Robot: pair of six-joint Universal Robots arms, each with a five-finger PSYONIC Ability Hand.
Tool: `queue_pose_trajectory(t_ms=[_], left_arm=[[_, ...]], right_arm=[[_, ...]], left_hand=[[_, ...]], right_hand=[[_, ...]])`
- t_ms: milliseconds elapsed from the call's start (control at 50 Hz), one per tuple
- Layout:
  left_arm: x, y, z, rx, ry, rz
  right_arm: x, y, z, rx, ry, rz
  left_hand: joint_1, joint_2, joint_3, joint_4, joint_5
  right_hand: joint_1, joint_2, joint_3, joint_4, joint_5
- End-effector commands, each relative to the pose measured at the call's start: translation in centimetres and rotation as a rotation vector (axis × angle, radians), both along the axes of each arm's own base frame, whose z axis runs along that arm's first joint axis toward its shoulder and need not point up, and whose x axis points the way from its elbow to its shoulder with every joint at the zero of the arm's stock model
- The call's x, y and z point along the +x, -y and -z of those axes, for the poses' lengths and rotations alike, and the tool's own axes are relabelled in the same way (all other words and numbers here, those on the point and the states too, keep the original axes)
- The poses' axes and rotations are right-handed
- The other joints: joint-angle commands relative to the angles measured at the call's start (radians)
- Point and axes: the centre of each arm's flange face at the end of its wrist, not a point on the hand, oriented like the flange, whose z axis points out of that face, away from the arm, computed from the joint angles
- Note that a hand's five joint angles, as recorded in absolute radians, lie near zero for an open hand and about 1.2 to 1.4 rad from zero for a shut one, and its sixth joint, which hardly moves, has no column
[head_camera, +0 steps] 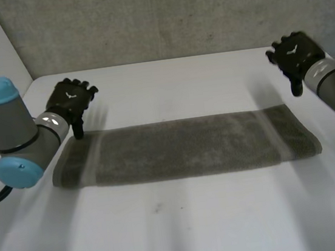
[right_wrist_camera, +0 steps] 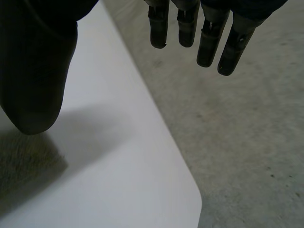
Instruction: Fold the towel.
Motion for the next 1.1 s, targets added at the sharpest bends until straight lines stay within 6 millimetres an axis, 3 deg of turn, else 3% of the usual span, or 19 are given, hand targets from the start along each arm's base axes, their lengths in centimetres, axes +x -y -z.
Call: queue_pose_trajectory(t_ms=[20,40,100,140,260,340,460,540,720,800,820,840,860,880,980,1020,1040,1080,1100], left_arm=[[0.9,-3.8,-2.5,0.036,-0.093,-0.019],[1.1,-4.7,-2.9,0.047,-0.124,-0.023],[1.4,-5.5,-3.4,0.050,-0.161,-0.030],[2.0,-6.8,-3.9,0.059,-0.246,-0.049],[3.2,-8.9,-5.5,0.021,-0.434,-0.072],[4.2,-9.3,-5.7,-0.002,-0.501,-0.096],[5.5,-9.5,-5.1,-0.031,-0.541,-0.128],[5.7,-9.5,-4.8,-0.024,-0.539,-0.135],[5.7,-9.6,-4.7,-0.020,-0.538,-0.134],[5.4,-9.8,-4.7,-0.019,-0.537,-0.126],[5.4,-9.8,-4.7,-0.019,-0.537,-0.126],[5.4,-9.8,-4.7,-0.019,-0.537,-0.126],[5.4,-9.8,-4.6,-0.015,-0.536,-0.126],[5.4,-9.8,-4.7,-0.017,-0.537,-0.125],[5.4,-9.8,-4.7,-0.014,-0.536,-0.126],[5.4,-9.7,-4.8,-0.019,-0.535,-0.126],[5.4,-9.7,-4.9,-0.019,-0.535,-0.126],[5.4,-9.5,-5.6,-0.035,-0.541,-0.122],[5.4,-9.5,-5.6,-0.035,-0.541,-0.122]], right_arm=[[-0.8,-4.2,-3.2,0.026,0.110,0.012],[-1.0,-5.3,-3.0,0.054,0.105,0.017],[-1.3,-6.4,-2.5,0.093,0.100,0.023],[-1.9,-8.1,-1.0,0.197,0.090,0.040],[-3.5,-10.5,2.5,0.374,0.101,0.085],[-4.0,-11.2,3.7,0.397,0.115,0.082],[-6.0,-10.2,5.8,0.348,0.151,0.104],[-5.8,-9.2,7.9,0.326,0.164,0.062],[-6.2,-8.0,10.0,0.347,0.168,0.061],[-6.2,-7.8,10.3,0.349,0.168,0.065],[-6.2,-7.7,10.5,0.351,0.165,0.064],[-6.2,-7.7,10.5,0.351,0.165,0.064],[-6.3,-7.5,10.4,0.345,0.160,0.065],[-6.4,-7.2,10.3,0.336,0.156,0.073],[-7.5,-6.2,9.7,0.301,0.149,0.132],[-10.0,-5.2,8.9,0.273,0.127,0.229],[-10.1,-5.2,8.9,0.273,0.127,0.230],[-13.1,-4.0,7.3,0.208,0.084,0.324],[-13.1,-4.0,7.2,0.207,0.083,0.324]], left_hand=[[0.008,0.014,0.014,0.015,-0.024],[0.006,0.011,0.011,0.012,-0.027],[0.003,0.008,0.008,0.009,-0.030],[0.000,0.005,0.005,0.006,-0.032],[-0.001,0.004,0.005,0.005,-0.033],[0.000,0.005,0.005,0.006,-0.033],[-0.001,0.004,0.005,0.005,-0.033],[0.000,0.005,0.005,0.006,-0.033],[-0.001,0.004,0.005,0.005,-0.033],[-0.001,0.004,0.005,0.005,-0.033],[-0.001,0.004,0.005,0.005,-0.033],[-0.001,0.004,0.005,0.005,-0.033],[-0.001,0.004,0.005,0.005,-0.033],[-0.001,0.004,0.005,0.005,-0.033],[-0.001,0.004,0.005,0.005,-0.033],[-0.001,0.004,0.005,0.005,-0.033],[-0.001,0.004,0.005,0.005,-0.033],[-0.001,0.004,0.005,0.005,-0.033],[-0.001,0.004,0.005,0.005,-0.033]], right_hand=[[-0.059,-0.066,-0.068,-0.087,-0.059],[-0.059,-0.066,-0.068,-0.087,-0.059],[-0.059,-0.066,-0.068,-0.087,-0.059],[-0.059,-0.066,-0.068,-0.087,-0.059],[-0.011,-0.018,-0.020,-0.039,-0.011],[0.010,0.003,0.001,-0.018,0.010],[0.030,0.023,0.021,0.002,0.030],[0.165,0.158,0.156,0.137,0.165],[0.347,0.340,0.338,0.319,0.347],[0.536,0.528,0.526,0.507,0.535],[0.736,0.729,0.727,0.708,0.736],[0.738,0.731,0.729,0.710,0.738],[1.020,1.013,1.011,0.992,1.020],[1.161,1.154,1.152,1.133,1.161],[1.163,1.156,1.153,1.134,1.162],[1.163,1.156,1.153,1.134,1.162],[1.163,1.156,1.153,1.134,1.162],[1.163,1.156,1.153,1.134,1.162],[1.163,1.156,1.153,1.134,1.162]])
